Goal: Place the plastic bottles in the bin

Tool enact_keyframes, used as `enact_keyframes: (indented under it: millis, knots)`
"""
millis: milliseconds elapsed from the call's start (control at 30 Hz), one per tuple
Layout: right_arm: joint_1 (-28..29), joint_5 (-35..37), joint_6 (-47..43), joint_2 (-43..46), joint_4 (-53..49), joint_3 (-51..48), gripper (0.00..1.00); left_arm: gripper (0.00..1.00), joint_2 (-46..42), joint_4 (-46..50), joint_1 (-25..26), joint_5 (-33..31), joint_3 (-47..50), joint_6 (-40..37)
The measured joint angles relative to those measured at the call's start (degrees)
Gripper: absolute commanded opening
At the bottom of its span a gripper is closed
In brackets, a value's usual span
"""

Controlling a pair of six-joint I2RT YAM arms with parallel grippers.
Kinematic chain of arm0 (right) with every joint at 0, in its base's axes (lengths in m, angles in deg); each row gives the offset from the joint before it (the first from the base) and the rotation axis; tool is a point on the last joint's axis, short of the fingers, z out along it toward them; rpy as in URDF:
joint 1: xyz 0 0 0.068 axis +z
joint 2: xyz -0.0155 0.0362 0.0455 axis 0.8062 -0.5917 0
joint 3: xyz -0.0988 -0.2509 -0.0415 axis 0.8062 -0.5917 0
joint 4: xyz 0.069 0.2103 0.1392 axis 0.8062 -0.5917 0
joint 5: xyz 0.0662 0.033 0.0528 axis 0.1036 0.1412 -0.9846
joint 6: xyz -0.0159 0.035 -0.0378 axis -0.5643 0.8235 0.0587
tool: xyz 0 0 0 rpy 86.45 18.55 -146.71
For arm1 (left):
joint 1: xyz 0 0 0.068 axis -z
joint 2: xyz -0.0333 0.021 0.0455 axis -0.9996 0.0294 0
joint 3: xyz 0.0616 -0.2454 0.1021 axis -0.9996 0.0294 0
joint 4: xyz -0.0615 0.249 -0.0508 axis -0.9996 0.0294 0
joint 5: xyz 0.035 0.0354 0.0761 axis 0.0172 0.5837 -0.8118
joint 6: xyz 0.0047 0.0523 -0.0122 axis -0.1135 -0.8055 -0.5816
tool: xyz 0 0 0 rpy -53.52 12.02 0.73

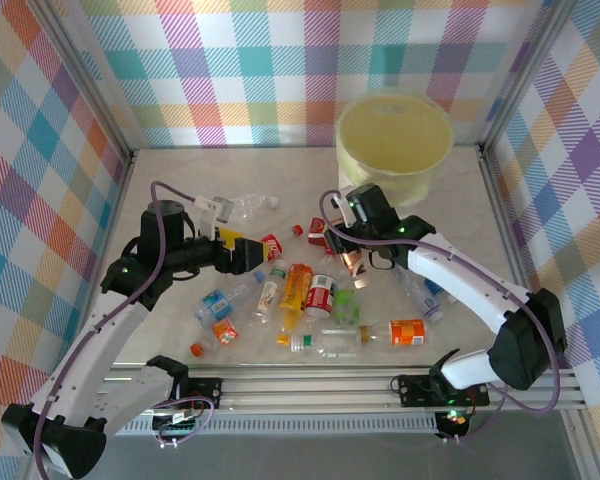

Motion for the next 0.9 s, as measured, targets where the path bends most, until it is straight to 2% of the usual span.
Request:
enact_keyframes:
  millis: [333, 567, 767, 900]
  knots:
    - [0.3, -0.9, -0.4, 1.7, -1.5, 11.1, 0.61, 1.0, -3.6, -3.1, 0.0, 0.3, 3.1, 0.3]
    - [0.3, 1.2, -0.9, 1.9, -1.2, 18.9, 0.61, 1.0, -10.6, -12.9, 0.0, -1.2, 9.9, 3.5]
    - [0.3, 5.4, -2.5, 0.5, 0.1, 25.0, 0.61, 1.0, -18.7, -23.8, 0.0, -5.2, 18.2, 7.2]
    - [0.2, 8.7, -4.1, -1.5, 1.9, 29.0, 0.63, 1.0, -21.1, -28.0, 0.0, -7.6, 21.0, 8.9]
